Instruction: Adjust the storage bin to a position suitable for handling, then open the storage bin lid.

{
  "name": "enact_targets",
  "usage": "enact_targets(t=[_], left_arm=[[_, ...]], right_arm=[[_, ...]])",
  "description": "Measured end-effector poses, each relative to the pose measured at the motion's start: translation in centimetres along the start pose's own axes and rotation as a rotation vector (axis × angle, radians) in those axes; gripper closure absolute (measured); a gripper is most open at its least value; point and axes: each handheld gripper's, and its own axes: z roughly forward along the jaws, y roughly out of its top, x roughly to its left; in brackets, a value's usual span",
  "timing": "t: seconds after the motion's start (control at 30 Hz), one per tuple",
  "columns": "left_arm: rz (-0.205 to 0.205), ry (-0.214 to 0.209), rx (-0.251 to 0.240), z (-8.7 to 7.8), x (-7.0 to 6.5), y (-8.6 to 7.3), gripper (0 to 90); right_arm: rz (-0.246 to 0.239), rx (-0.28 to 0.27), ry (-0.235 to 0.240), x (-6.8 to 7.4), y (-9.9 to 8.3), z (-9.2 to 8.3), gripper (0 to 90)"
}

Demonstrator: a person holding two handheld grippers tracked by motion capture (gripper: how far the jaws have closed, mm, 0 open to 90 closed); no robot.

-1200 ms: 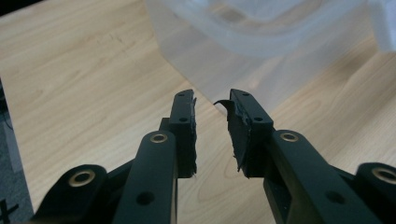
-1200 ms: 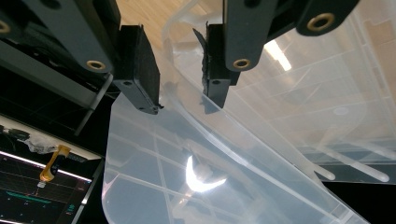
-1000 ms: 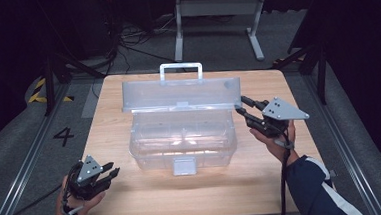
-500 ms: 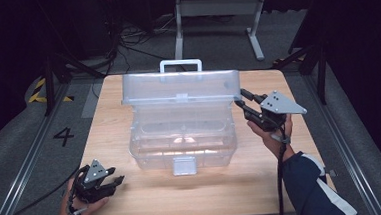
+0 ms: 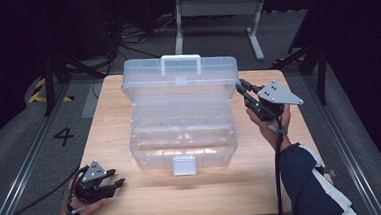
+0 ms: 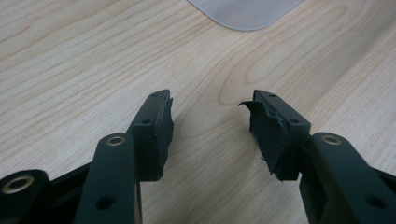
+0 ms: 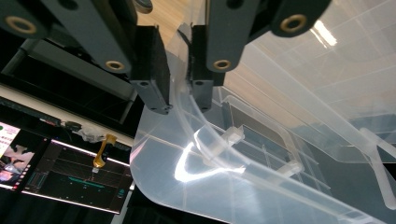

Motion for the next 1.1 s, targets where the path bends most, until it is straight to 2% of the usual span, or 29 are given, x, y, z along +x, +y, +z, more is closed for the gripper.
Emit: enact_targets(t=[0.27, 0.4, 0.43, 0.6, 0.7, 0.77, 1.1], left_arm=[[0.001, -0.001, -0.012, 0.1, 0.0, -0.1, 47.9], [-0.018, -0.003, -0.014, 0.2, -0.1, -0.1, 47.0], [-0.012, -0.003, -0.015, 0.3, -0.1, -0.1, 46.6], [-0.002, 0.006, -0.028, 0.4, -0.1, -0.2, 42.9], [-0.008, 0.023, -0.027, 0.5, 0.0, -0.1, 36.8], [-0.030, 0.030, -0.023, 0.5, 0.0, -0.1, 32.8], [-0.038, 0.032, -0.024, 0.7, 0.0, 0.0, 28.1]], right_arm=[[-0.014, 0.011, -0.023, -0.5, 0.5, 0.9, 83.1], [-0.001, 0.021, -0.028, -0.8, 0.8, 1.5, 83.5], [-0.002, 0.026, -0.027, -0.9, 0.9, 1.6, 83.6], [0.011, 0.041, -0.022, -1.3, 1.2, 2.1, 83.8], [0.016, 0.049, -0.019, -1.5, 1.4, 2.3, 83.8], [0.023, 0.055, -0.017, -1.7, 1.5, 2.5, 83.8], [0.032, 0.075, -0.003, -2.3, 1.8, 3.1, 83.8]])
